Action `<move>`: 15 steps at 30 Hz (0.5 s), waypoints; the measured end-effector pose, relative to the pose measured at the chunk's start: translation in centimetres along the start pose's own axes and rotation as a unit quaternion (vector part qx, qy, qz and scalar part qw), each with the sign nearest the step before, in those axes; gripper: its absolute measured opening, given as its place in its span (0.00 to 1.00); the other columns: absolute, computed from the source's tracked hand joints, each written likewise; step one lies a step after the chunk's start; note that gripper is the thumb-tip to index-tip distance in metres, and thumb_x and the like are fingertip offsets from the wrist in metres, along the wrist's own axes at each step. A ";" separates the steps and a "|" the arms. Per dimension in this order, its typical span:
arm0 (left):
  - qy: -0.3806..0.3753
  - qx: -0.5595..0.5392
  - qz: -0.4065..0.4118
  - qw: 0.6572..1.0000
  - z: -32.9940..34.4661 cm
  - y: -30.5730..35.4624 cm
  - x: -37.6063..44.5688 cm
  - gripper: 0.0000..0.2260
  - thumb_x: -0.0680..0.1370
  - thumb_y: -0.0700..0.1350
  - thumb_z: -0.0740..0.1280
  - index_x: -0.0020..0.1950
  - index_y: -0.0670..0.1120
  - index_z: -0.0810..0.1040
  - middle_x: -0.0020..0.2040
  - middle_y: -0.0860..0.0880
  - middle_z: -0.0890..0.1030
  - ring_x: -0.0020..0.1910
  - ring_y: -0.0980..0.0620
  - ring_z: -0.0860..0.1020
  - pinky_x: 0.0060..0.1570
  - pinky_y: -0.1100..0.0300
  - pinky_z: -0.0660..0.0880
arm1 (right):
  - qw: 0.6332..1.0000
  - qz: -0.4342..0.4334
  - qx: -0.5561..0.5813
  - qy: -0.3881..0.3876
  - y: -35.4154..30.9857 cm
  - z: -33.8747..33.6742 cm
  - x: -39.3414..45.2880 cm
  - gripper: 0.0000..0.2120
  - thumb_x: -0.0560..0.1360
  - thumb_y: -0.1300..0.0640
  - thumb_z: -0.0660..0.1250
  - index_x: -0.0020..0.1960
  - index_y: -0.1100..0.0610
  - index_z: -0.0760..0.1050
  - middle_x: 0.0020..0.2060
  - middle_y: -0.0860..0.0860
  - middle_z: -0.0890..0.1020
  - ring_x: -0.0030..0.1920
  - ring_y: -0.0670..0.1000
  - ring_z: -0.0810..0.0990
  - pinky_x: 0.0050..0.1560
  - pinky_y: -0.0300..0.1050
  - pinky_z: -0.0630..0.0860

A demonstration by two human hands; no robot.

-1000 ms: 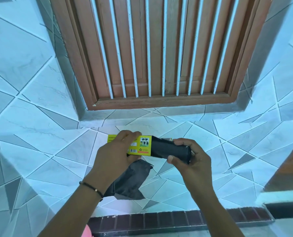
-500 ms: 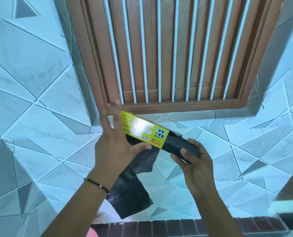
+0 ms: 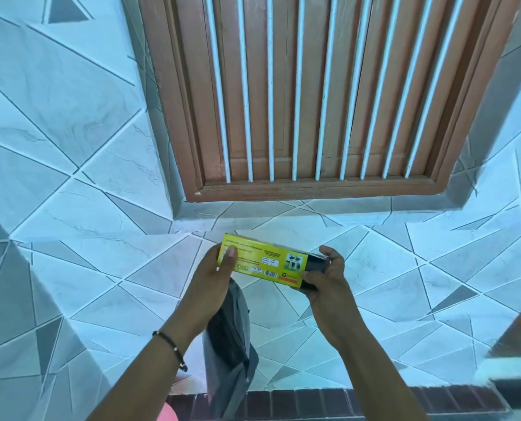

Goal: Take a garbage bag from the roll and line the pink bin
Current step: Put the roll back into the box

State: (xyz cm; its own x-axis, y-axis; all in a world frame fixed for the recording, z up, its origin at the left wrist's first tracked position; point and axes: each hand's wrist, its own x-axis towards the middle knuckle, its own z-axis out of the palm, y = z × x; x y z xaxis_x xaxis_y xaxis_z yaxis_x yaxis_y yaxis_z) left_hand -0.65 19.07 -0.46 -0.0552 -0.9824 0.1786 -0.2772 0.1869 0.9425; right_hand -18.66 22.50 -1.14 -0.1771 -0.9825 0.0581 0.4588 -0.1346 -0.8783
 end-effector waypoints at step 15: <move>0.047 -0.141 -0.115 0.982 0.6 -3.5 -0.3 0.17 0.81 0.56 0.50 0.56 0.53 0.76 0.58 0.48 0.79 0.61 0.45 0.74 0.69 0.46 0.65 | 0.942 -0.132 -0.304 0.052 2.2 1.2 0.0 0.12 0.77 0.54 0.64 0.58 0.46 0.79 0.55 0.42 0.82 0.58 0.43 0.77 0.58 0.44 0.73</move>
State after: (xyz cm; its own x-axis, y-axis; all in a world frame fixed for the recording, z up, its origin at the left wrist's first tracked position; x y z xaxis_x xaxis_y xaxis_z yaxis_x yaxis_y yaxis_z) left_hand -0.20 18.71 -3.94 0.0708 -0.9969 -0.0349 0.0054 -0.0346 0.9994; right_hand -16.60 22.08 -2.47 -0.3133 -0.9032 0.2935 -0.1915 -0.2426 -0.9510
